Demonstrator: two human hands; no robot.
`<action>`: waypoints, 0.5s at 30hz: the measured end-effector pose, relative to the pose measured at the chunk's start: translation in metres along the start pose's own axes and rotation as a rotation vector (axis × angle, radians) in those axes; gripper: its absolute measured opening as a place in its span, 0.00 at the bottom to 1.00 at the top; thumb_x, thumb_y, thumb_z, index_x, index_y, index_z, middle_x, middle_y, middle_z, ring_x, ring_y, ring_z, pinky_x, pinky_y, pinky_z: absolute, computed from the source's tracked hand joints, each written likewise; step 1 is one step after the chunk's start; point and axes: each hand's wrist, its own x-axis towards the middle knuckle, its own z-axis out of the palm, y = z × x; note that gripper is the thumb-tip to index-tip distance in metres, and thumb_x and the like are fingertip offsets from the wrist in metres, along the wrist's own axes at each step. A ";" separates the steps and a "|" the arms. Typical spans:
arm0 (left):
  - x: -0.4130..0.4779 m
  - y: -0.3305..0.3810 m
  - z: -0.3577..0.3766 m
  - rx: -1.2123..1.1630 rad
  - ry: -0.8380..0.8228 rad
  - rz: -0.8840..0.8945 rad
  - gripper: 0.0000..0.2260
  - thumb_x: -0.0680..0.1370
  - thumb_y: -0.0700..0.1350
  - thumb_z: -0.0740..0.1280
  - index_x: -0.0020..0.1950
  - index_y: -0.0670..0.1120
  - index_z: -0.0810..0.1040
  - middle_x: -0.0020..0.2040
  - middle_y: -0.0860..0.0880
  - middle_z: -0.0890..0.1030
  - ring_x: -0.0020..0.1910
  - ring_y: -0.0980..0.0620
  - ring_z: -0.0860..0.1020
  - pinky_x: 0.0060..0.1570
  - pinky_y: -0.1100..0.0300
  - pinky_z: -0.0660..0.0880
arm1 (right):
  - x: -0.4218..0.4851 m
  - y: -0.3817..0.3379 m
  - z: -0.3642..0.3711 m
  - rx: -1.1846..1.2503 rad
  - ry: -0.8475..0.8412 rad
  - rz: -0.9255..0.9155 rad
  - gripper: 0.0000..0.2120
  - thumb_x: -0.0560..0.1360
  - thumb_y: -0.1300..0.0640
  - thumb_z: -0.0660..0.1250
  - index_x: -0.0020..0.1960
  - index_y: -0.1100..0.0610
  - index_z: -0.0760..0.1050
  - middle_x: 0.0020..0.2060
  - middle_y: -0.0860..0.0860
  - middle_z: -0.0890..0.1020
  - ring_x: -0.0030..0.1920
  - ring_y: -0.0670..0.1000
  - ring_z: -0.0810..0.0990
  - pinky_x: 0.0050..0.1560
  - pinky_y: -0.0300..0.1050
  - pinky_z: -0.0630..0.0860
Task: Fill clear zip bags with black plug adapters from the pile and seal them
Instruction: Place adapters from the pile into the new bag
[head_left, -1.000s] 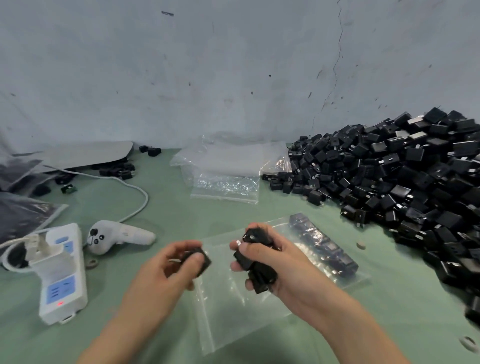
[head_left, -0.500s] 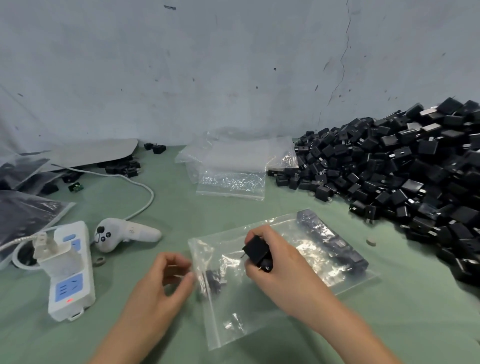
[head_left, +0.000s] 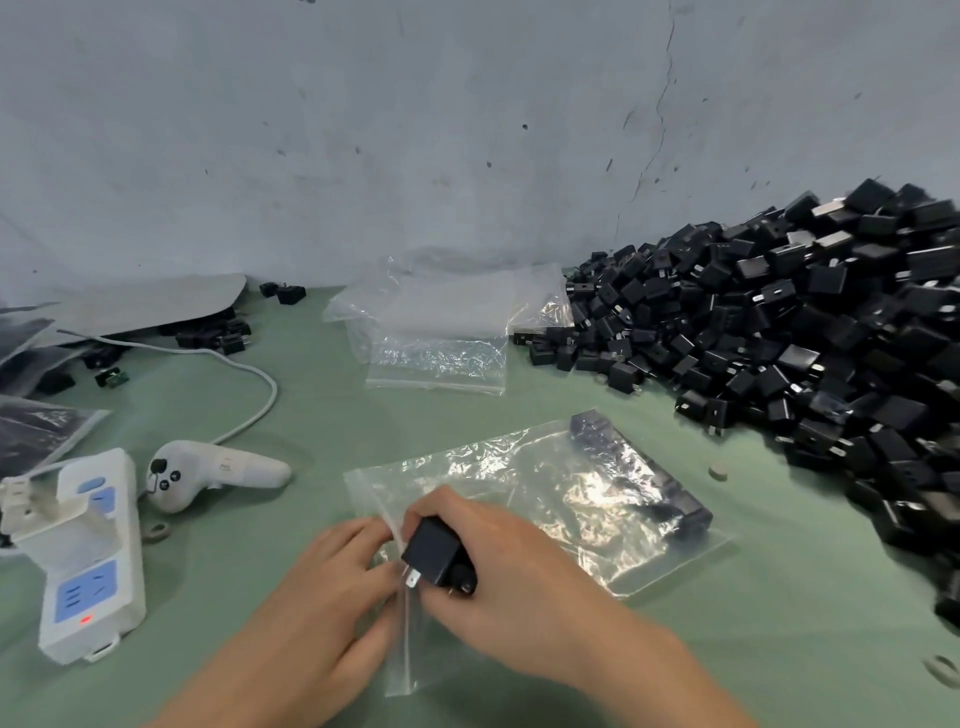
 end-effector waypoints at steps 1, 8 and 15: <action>0.005 0.000 0.001 0.009 -0.012 0.004 0.13 0.75 0.48 0.58 0.49 0.50 0.82 0.56 0.52 0.79 0.58 0.49 0.77 0.56 0.57 0.70 | 0.001 -0.001 -0.001 0.036 0.003 0.015 0.15 0.75 0.50 0.65 0.57 0.39 0.65 0.45 0.35 0.73 0.46 0.42 0.71 0.45 0.41 0.71; 0.010 -0.008 0.010 0.064 -0.111 -0.025 0.11 0.78 0.50 0.61 0.49 0.47 0.81 0.53 0.51 0.76 0.56 0.51 0.73 0.56 0.59 0.69 | 0.006 -0.006 -0.012 0.118 -0.037 0.045 0.15 0.74 0.53 0.66 0.56 0.40 0.67 0.44 0.40 0.77 0.44 0.45 0.73 0.46 0.45 0.75; 0.021 0.007 -0.002 -0.118 -0.042 -0.098 0.20 0.68 0.44 0.59 0.55 0.66 0.68 0.46 0.68 0.74 0.50 0.65 0.74 0.50 0.72 0.69 | 0.007 -0.021 -0.014 0.088 -0.072 -0.023 0.17 0.75 0.52 0.67 0.58 0.38 0.65 0.48 0.40 0.78 0.52 0.47 0.71 0.52 0.47 0.74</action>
